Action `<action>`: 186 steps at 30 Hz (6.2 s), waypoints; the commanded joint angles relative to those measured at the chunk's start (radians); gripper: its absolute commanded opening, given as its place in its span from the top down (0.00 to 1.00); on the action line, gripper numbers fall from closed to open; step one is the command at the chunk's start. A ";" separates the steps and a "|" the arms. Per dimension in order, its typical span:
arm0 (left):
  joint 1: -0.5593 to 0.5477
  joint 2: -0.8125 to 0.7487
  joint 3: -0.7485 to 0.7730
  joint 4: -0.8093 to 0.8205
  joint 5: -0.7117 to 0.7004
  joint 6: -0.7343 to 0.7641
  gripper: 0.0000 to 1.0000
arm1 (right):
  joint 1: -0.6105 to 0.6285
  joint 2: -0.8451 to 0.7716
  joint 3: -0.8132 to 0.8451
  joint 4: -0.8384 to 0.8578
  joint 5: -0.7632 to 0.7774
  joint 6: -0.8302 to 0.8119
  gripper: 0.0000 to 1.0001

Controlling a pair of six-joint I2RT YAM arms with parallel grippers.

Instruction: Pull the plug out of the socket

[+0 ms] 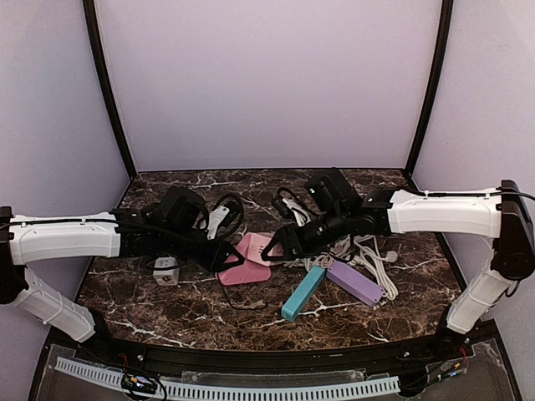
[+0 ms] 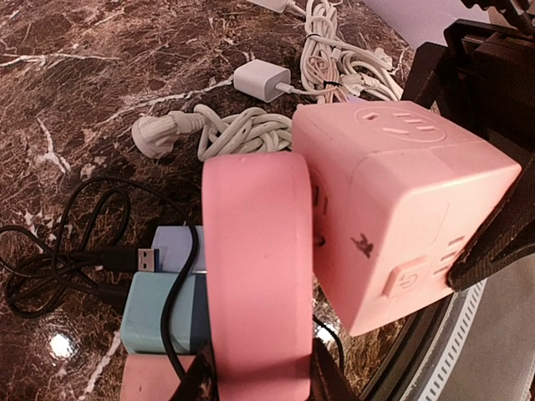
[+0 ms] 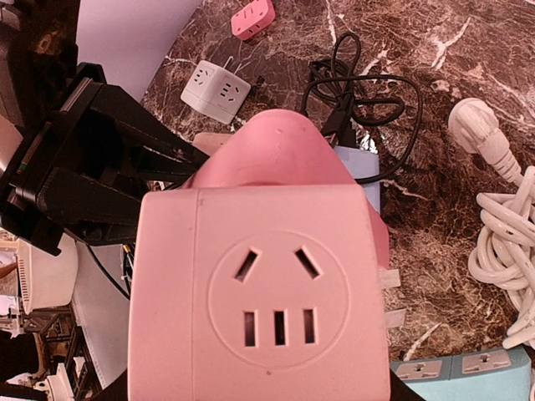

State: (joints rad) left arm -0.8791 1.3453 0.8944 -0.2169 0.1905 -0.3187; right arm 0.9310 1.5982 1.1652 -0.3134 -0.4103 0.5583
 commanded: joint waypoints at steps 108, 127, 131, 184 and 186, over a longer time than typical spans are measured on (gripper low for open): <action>0.352 -0.273 0.053 -0.037 0.087 -0.247 0.99 | 0.343 0.642 0.533 0.123 0.526 -0.265 0.94; 0.351 -0.320 0.038 -0.110 0.058 -0.195 0.99 | 0.344 0.594 0.530 0.119 0.525 -0.308 0.02; 0.352 -0.313 0.040 -0.115 0.049 -0.180 0.99 | 0.347 0.486 0.407 0.150 0.530 -0.316 0.01; -0.138 -0.139 -0.014 0.087 -0.383 0.228 0.99 | 0.111 -0.077 0.123 0.012 0.391 0.355 0.41; -0.139 -0.158 -0.037 0.105 -0.335 0.266 0.99 | 0.106 -0.082 0.110 0.013 0.361 0.280 0.40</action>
State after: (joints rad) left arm -1.0119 1.2530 0.9039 -0.2237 -0.1947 -0.1493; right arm 1.0504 1.5528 1.3128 -0.3103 -0.0704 0.9272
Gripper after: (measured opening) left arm 0.269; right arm 0.592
